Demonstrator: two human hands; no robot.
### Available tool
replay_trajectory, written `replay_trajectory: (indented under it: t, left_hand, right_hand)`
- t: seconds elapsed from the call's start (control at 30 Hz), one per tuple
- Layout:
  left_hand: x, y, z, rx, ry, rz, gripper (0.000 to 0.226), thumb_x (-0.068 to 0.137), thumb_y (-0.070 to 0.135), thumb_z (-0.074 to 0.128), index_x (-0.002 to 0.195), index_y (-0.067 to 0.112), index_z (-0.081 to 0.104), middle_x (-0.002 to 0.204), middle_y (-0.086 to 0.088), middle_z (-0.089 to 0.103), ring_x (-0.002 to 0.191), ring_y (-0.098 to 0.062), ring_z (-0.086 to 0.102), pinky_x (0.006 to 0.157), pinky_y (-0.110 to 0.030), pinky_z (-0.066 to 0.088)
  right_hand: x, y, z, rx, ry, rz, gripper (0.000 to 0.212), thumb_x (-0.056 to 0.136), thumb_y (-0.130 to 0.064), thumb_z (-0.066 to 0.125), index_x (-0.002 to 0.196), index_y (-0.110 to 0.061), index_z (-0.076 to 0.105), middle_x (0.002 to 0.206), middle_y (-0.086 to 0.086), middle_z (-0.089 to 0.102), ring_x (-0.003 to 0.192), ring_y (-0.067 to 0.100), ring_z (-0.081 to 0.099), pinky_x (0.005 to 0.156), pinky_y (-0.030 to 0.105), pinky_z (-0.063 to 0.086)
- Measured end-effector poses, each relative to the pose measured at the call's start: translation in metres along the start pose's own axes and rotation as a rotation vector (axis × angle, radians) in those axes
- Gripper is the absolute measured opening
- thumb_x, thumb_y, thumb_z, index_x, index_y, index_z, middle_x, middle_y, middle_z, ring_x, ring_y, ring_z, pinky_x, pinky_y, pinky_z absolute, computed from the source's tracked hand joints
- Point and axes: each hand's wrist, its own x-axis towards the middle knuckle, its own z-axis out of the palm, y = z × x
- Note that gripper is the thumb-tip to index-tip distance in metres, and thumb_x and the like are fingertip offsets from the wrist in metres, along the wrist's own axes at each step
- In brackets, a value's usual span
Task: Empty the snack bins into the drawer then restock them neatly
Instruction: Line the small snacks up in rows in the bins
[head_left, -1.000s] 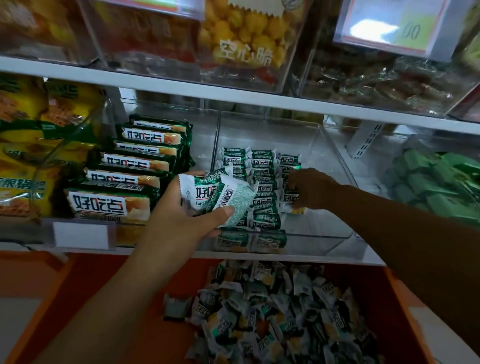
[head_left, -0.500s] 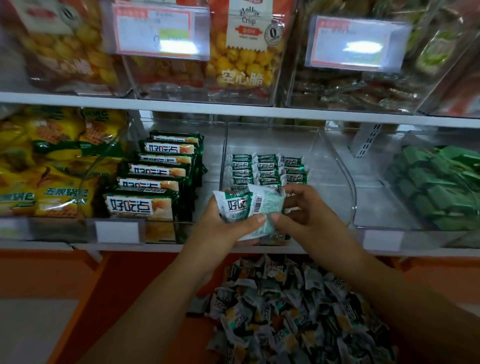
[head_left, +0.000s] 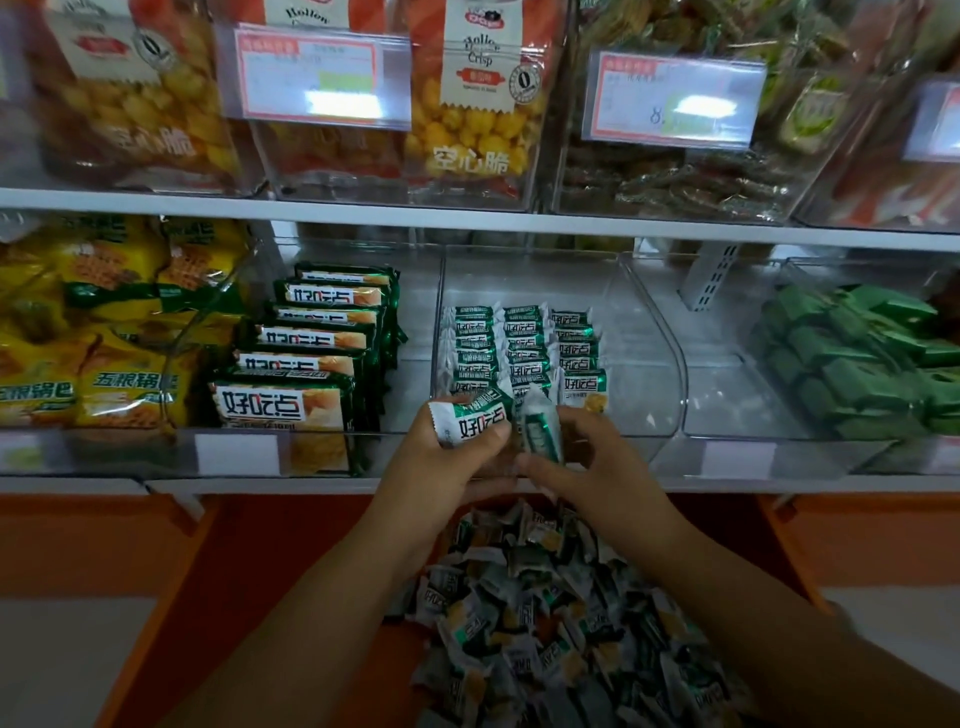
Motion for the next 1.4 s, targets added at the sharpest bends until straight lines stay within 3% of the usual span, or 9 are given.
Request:
replay_trajectory:
  t: [0.13,0.33,0.43,0.63,0.87,1.03,1.2,1.3,1.4]
  left_hand:
    - [0.008,0.008,-0.010,0.003,0.023,0.010,0.047,0.072,0.031,0.078,0.110,0.038,0.050,0.120,-0.004,0.062,0.092,-0.016,0.073,0.087,-0.043,0.059]
    - [0.010,0.002,-0.001,0.043,0.009,-0.006,0.053,0.072,0.013,0.083,0.111,0.035,0.052,0.112,-0.004,0.069,0.095,-0.021,0.072,0.085,-0.042,0.059]
    - [0.012,-0.002,-0.001,0.053,0.060,0.012,0.053,0.073,0.014,0.084,0.106,0.040,0.052,0.112,0.000,0.066,0.096,-0.023,0.071,0.083,-0.042,0.060]
    - [0.015,0.003,-0.007,-0.056,0.013,-0.047,0.031,0.092,0.017,0.065,0.109,0.035,0.047,0.110,0.000,0.064,0.090,-0.019,0.074,0.083,-0.043,0.060]
    - [0.023,0.011,-0.017,0.106,0.045,-0.033,0.059,0.085,0.032,0.067,0.139,0.026,0.045,0.129,0.008,0.056,0.094,-0.004,0.065,0.085,-0.037,0.059]
    - [0.026,0.017,-0.026,0.117,0.080,-0.018,0.066,0.067,0.045,0.068,0.129,0.030,0.053,0.120,0.015,0.058,0.098,-0.001,0.063,0.083,-0.031,0.058]
    - [0.025,0.018,-0.029,0.110,0.065,-0.070,0.023,0.090,0.027,0.066,0.113,0.024,0.065,0.116,0.014,0.057,0.075,0.009,0.067,0.086,-0.035,0.057]
    - [0.021,0.020,-0.026,0.119,0.007,-0.097,0.007,0.093,0.022,0.064,0.090,0.016,0.065,0.105,0.016,0.057,0.087,0.005,0.065,0.086,-0.035,0.058]
    - [0.018,0.018,-0.022,0.198,-0.055,-0.063,0.032,0.086,0.032,0.068,0.080,0.002,0.057,0.107,-0.009,0.062,0.091,0.003,0.066,0.088,-0.034,0.058]
  right_hand:
    - [0.006,-0.002,-0.017,0.624,-0.093,0.276,0.030,0.090,-0.014,0.064,0.118,-0.010,0.055,0.117,0.012,0.065,0.093,0.027,0.071,0.081,0.042,0.059]
    - [0.007,0.000,-0.014,0.548,-0.233,0.274,0.032,0.094,-0.012,0.057,0.123,-0.002,0.051,0.122,0.019,0.060,0.092,0.029,0.070,0.080,0.043,0.059]
    - [0.009,0.004,-0.009,0.285,-0.243,0.205,0.057,0.085,-0.029,0.069,0.134,-0.011,0.045,0.134,0.007,0.052,0.094,0.022,0.071,0.081,0.041,0.059]
    - [0.053,-0.020,-0.061,-0.395,-0.132,-0.052,0.016,0.086,-0.027,0.070,0.097,-0.022,0.060,0.091,-0.003,0.066,0.074,0.007,0.061,0.063,0.016,0.043]
    - [0.160,0.006,-0.084,-1.221,-0.325,-0.094,0.049,0.087,-0.022,0.068,0.131,-0.009,0.050,0.130,0.014,0.052,0.116,0.027,0.049,0.093,0.030,0.042]
    - [0.175,0.027,-0.069,-1.267,-0.438,-0.038,0.056,0.081,-0.023,0.076,0.130,-0.013,0.051,0.133,0.010,0.052,0.118,0.026,0.049,0.085,0.027,0.039]
    - [0.160,0.032,-0.064,-1.401,-0.242,-0.087,0.068,0.078,-0.033,0.077,0.132,-0.012,0.042,0.129,0.013,0.046,0.118,0.029,0.049,0.089,0.036,0.047]
    - [0.139,0.011,-0.062,-1.049,-0.104,-0.094,0.056,0.080,-0.033,0.076,0.126,-0.014,0.048,0.124,0.010,0.051,0.105,0.024,0.054,0.082,0.031,0.047]
    - [0.098,-0.017,-0.054,-0.436,-0.222,-0.047,0.031,0.090,-0.039,0.063,0.118,-0.028,0.057,0.107,-0.004,0.064,0.092,0.016,0.065,0.081,0.033,0.053]
